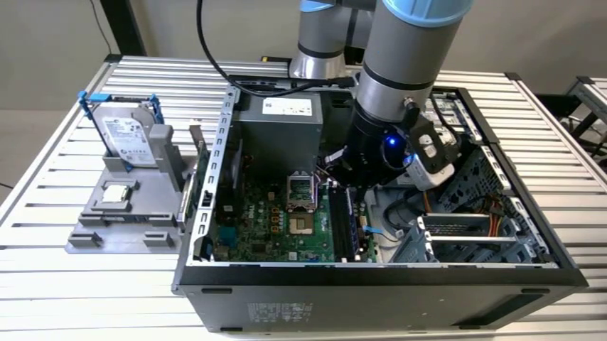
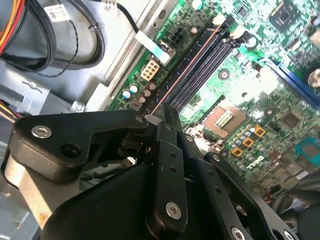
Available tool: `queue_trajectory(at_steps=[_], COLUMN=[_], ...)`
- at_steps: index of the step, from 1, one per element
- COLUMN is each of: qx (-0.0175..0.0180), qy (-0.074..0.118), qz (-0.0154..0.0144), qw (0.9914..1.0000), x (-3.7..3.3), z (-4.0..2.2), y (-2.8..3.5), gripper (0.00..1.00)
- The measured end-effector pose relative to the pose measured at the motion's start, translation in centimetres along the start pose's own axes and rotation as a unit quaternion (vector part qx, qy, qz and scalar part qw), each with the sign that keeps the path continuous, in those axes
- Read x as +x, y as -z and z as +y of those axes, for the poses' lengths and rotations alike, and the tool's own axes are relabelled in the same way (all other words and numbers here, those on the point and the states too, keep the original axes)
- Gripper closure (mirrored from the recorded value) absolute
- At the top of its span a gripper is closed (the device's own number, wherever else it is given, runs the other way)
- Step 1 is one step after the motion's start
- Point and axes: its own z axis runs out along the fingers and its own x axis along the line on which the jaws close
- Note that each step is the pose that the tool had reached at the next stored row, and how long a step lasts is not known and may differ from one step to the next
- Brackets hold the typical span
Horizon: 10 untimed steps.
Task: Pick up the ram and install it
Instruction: 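Press down the ram until it locks into place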
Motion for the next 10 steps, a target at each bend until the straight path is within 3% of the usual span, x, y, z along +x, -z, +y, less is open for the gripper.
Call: queue_trajectory(at_steps=[5,7,10], qx=[-0.0006,-0.0008,-0.0012], qy=[0.046,0.064,0.091], qz=[-0.0003,-0.0005,-0.0007], qw=[0.99894,0.99797,0.99586], x=[0.00,0.00,0.00], z=[0.00,0.00,0.00], y=[0.00,0.01,0.00], gripper=[1.00,1.00,1.00])
